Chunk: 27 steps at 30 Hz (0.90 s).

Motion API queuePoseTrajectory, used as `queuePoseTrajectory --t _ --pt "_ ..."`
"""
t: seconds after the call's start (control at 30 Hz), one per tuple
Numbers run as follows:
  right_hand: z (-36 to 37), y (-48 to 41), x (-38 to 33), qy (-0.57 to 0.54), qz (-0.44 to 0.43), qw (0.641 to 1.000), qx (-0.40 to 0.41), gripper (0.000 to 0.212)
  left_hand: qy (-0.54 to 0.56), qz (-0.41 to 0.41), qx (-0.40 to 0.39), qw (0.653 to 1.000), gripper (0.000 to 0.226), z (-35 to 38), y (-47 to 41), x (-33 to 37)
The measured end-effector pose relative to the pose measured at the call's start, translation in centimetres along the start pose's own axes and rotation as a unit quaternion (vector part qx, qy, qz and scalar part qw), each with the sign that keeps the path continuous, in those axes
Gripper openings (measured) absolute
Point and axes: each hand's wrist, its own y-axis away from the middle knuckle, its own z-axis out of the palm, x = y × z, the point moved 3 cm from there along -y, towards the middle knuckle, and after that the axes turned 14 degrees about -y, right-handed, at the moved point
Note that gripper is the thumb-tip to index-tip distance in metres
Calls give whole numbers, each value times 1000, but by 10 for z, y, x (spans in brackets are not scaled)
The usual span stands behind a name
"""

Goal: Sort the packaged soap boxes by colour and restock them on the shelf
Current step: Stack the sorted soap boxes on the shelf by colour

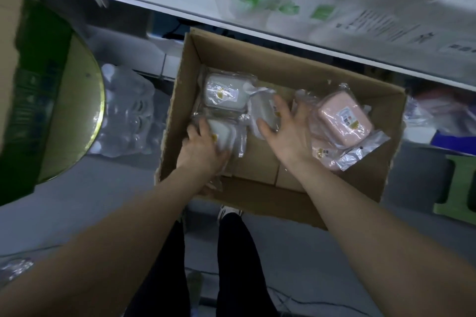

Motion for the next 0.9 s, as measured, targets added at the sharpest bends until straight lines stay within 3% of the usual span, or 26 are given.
queuePoseTrajectory --t 0.1,0.3,0.4,0.47,0.57,0.73,0.8,0.9 --pt "16 -15 -11 12 25 997 -66 57 -18 9 30 999 97 12 -3 -4" --pt "19 -29 -17 -24 -85 984 -155 53 -22 4 32 999 102 11 -10 -12" --pt "17 -42 -16 6 -126 974 -186 82 -9 3 34 999 104 14 -10 -21" --pt "22 -53 -16 96 -187 955 -211 100 -4 4 35 999 105 16 -10 -23" --pt "28 -67 -23 231 -257 920 -184 106 -2 -1 38 999 105 16 -9 -24" --pt "24 -74 -27 284 -336 884 -155 95 34 -28 24 999 108 11 -11 -26" --pt "24 -72 -28 270 -337 889 -153 96 43 -42 11 998 108 8 -11 -26" --pt "16 -64 -36 231 -290 922 -106 95 72 -60 -1 996 106 0 -5 -24"
